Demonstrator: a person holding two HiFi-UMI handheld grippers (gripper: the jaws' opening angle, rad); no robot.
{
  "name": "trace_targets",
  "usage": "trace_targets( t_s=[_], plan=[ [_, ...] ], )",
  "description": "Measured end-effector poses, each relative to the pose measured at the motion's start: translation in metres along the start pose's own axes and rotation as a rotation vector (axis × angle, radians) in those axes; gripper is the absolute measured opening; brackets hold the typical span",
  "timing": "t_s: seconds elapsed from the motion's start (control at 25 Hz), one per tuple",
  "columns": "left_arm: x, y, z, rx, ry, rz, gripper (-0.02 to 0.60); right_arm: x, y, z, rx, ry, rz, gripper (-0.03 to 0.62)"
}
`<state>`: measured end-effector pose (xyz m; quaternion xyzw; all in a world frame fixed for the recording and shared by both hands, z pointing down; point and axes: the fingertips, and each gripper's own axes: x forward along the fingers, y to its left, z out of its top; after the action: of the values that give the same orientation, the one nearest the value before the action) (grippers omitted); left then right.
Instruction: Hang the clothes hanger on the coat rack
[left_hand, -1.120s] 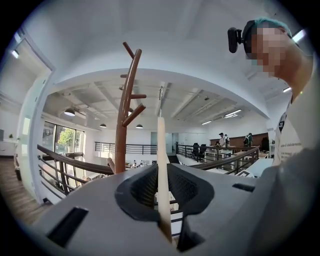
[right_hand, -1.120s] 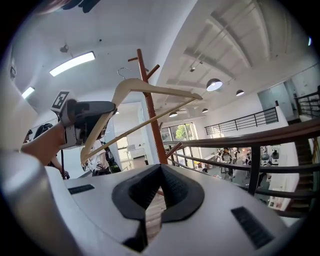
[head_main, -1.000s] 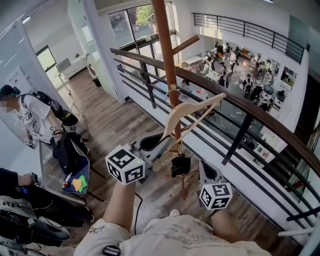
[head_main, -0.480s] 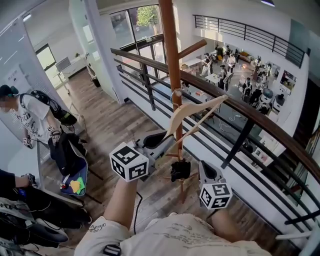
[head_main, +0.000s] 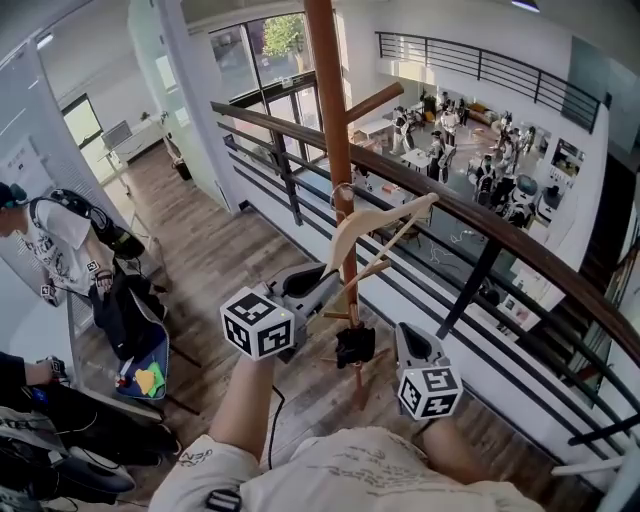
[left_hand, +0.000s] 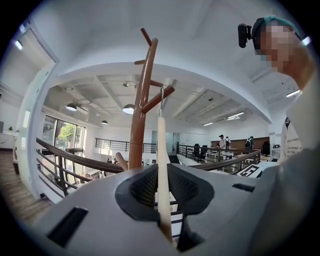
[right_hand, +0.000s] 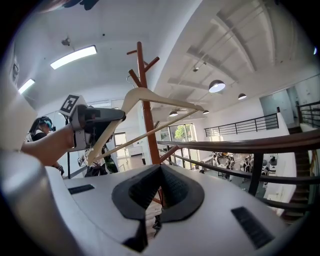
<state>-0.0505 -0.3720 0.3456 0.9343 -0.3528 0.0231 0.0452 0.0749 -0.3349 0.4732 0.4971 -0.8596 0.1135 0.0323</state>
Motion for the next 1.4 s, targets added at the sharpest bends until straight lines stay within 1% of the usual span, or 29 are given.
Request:
trace_targets(
  t_s=[0.28,0.68,0.84,1.04,1.4],
  plan=[
    [0.006,0.010,-0.009,-0.021,-0.004,-0.042,0.057,0.006,-0.004,-0.003,-0.001,0.006,-0.019,0.002],
    [0.020,0.023,-0.016,-0.038,0.025,-0.039,0.057,0.005,-0.017,-0.001,0.004,0.012,-0.045,0.002],
    [0.016,0.033,-0.024,-0.024,0.037,-0.035,0.057,0.010,-0.012,-0.007,-0.001,0.010,-0.053,0.002],
    [0.020,0.037,-0.022,-0.008,0.044,-0.050,0.057,0.011,-0.015,-0.005,0.000,0.014,-0.066,0.002],
    [0.023,0.042,-0.021,0.050,0.045,-0.067,0.058,0.016,-0.020,-0.009,0.006,0.026,-0.082,0.002]
  ],
)
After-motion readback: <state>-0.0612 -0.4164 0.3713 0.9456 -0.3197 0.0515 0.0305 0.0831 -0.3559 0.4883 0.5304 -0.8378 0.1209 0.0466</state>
